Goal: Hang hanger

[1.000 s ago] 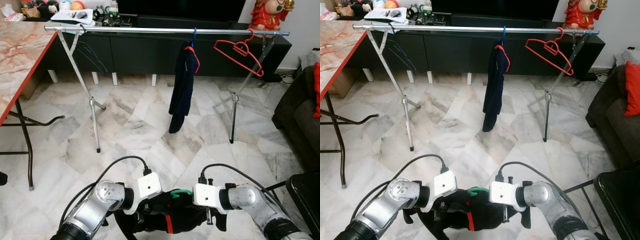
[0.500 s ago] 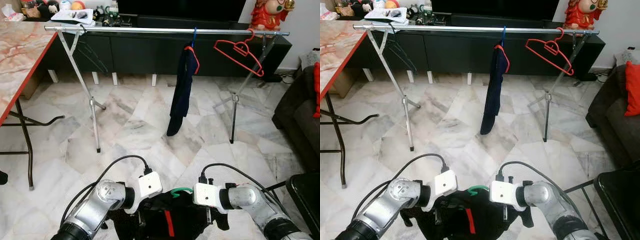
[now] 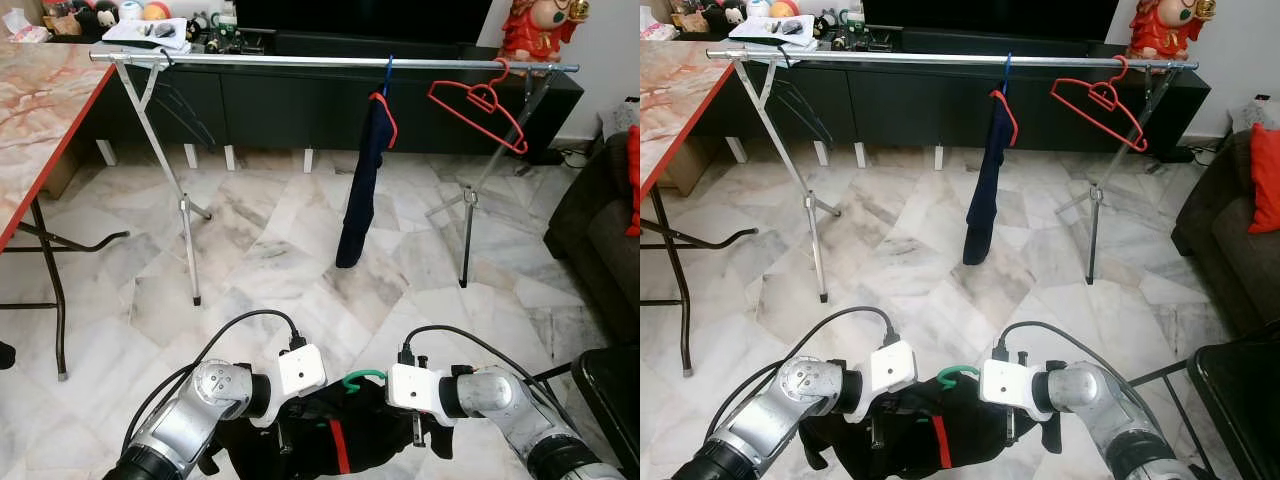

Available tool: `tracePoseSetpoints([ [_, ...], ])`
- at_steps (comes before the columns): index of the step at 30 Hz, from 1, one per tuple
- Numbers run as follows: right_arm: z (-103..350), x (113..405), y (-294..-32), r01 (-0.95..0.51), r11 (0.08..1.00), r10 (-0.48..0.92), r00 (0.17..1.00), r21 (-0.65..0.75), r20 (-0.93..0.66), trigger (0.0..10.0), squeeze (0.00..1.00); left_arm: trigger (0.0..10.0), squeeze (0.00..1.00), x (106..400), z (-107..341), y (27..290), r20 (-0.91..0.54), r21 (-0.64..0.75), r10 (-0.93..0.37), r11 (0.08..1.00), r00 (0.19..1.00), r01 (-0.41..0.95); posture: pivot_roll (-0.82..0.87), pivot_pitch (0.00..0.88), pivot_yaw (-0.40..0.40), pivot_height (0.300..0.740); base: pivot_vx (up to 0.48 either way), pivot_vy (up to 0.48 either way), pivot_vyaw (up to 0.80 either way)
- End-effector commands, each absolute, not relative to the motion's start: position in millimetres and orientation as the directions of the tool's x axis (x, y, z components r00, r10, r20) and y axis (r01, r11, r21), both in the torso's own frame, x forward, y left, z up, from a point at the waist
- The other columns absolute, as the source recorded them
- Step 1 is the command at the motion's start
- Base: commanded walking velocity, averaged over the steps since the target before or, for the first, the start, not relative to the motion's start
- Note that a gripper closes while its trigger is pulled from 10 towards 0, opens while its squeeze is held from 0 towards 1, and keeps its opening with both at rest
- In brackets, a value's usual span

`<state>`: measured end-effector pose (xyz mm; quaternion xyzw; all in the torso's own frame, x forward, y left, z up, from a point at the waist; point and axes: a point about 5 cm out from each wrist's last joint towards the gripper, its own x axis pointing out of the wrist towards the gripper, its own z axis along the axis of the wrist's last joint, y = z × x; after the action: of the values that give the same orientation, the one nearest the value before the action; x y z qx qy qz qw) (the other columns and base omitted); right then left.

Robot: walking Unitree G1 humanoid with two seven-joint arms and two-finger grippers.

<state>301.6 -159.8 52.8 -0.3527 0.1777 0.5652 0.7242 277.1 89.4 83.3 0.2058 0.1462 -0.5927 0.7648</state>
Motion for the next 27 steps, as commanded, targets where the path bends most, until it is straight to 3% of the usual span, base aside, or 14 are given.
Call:
tracePoseSetpoints([
  [1, 58.8, 306.6, -159.5, -0.936, 0.164, 0.715, 0.329, -0.311, -0.617, 10.0, 1.0, 0.0, 0.0, 274.6, 79.5, 87.3, -0.466, 0.13, -0.85, 0.207, 0.244, 0.97, 0.0, 0.121, -0.084, 0.74, 0.0, 0.0, 0.0],
  [6, 58.6, 305.3, -159.1, -0.945, 0.153, 0.723, 0.307, -0.291, -0.619, 10.0, 1.0, 0.0, 0.0, 275.2, 79.3, 87.5, -0.465, 0.135, -0.849, 0.213, 0.252, 0.968, 0.0, 0.123, -0.085, 0.74, 0.0, 0.0, 0.0],
  [15, 50.3, 290.8, -165.0, -0.982, 0.068, 0.726, 0.169, -0.174, -0.666, 10.0, 1.0, 0.0, 0.0, 279.0, 78.7, 90.5, -0.46, 0.154, -0.838, 0.251, 0.294, 0.956, -0.01, 0.135, -0.091, 0.74, 0.0, 0.0, 0.0],
  [16, 50.1, 289.5, -165.6, -0.984, 0.061, 0.729, 0.157, -0.165, -0.666, 10.0, 1.0, 0.0, 0.0, 282.1, 76.3, 93.5, -0.466, 0.168, -0.822, 0.281, 0.327, 0.945, -0.01, 0.137, -0.09, 0.74, 0.0, 0.0, 0.0],
  [27, 44.2, 288.0, -178.0, -0.981, 0.071, 0.661, 0.18, -0.179, -0.728, 10.0, 1.0, 0.0, 0.0, 285.0, 69.1, 104.5, -0.424, 0.157, -0.801, 0.395, 0.423, 0.905, -0.01, 0.142, -0.09, 0.74, 0.0, 0.0, 0.0],
])
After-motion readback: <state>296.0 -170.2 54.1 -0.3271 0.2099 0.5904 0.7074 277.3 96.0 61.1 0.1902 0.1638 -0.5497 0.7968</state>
